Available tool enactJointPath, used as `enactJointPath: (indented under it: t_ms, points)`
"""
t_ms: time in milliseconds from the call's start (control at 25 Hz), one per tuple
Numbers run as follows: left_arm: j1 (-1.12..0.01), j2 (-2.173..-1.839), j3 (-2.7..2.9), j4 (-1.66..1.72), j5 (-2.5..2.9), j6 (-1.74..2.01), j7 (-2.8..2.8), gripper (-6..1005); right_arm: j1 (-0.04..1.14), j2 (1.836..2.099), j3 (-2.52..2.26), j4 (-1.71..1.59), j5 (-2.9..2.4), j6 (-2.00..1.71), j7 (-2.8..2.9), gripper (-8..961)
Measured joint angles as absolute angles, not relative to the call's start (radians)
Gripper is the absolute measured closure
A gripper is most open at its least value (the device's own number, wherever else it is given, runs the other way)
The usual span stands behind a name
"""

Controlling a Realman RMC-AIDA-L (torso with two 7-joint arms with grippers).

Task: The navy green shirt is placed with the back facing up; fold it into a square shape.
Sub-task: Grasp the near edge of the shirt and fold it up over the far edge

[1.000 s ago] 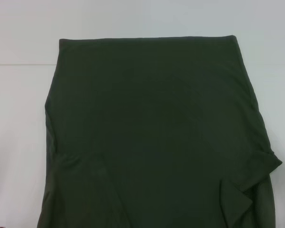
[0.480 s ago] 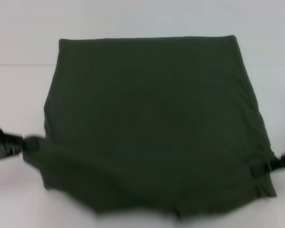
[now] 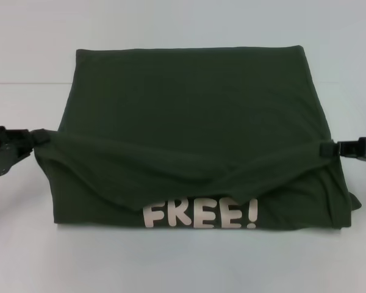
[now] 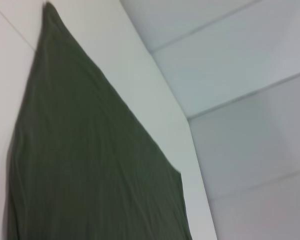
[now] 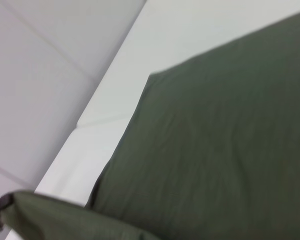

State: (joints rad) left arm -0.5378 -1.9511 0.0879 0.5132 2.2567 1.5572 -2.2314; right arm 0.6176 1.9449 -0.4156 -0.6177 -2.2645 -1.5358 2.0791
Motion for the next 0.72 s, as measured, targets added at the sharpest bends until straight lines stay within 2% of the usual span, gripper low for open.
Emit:
enactJointPath:
  t_ms: [280,720]
  points:
    - [-0.548,-1.998,0.093,0.512,2.189,1.467,-2.179,960,0.607,1.981,-0.414,-0.612,-2.127,-1.394,1.993,894]
    - [-0.549,-2.025,0.092,0.511,2.081,1.422,-2.133,959,0.623,1.997,-0.425,-0.609,-2.052,-1.295,1.954,893]
